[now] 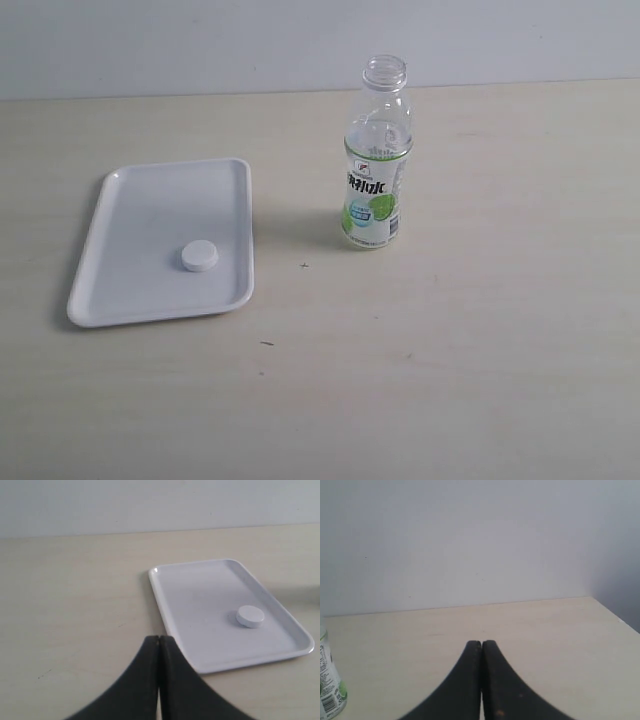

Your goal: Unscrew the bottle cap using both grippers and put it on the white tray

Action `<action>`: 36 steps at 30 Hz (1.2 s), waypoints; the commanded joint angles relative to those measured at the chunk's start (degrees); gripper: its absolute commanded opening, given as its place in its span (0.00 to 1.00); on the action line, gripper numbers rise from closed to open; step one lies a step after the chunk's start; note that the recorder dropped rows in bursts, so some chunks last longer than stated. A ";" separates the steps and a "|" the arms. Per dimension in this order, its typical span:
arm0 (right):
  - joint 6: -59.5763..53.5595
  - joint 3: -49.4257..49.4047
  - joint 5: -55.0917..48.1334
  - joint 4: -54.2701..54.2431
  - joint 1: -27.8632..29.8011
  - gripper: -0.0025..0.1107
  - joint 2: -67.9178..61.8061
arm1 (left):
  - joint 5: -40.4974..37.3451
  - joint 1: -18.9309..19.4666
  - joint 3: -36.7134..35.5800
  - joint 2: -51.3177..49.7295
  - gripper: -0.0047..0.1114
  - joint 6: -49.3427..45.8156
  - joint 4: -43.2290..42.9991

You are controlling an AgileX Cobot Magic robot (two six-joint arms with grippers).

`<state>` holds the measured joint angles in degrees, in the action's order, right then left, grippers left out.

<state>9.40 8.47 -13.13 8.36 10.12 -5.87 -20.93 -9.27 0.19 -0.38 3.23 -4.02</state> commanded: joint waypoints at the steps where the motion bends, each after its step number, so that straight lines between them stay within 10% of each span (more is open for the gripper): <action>1: -5.32 -0.21 -0.21 -4.54 0.50 0.02 0.48 | 0.36 0.17 -0.19 0.38 0.04 0.02 0.00; 36: -9.40 -8.47 -1.00 -5.05 0.50 0.02 5.87 | 0.36 0.17 -0.19 0.38 0.04 0.02 0.00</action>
<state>0.56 0.31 -14.14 3.71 10.12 -0.40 -20.93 -9.27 0.19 -0.38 3.23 -4.02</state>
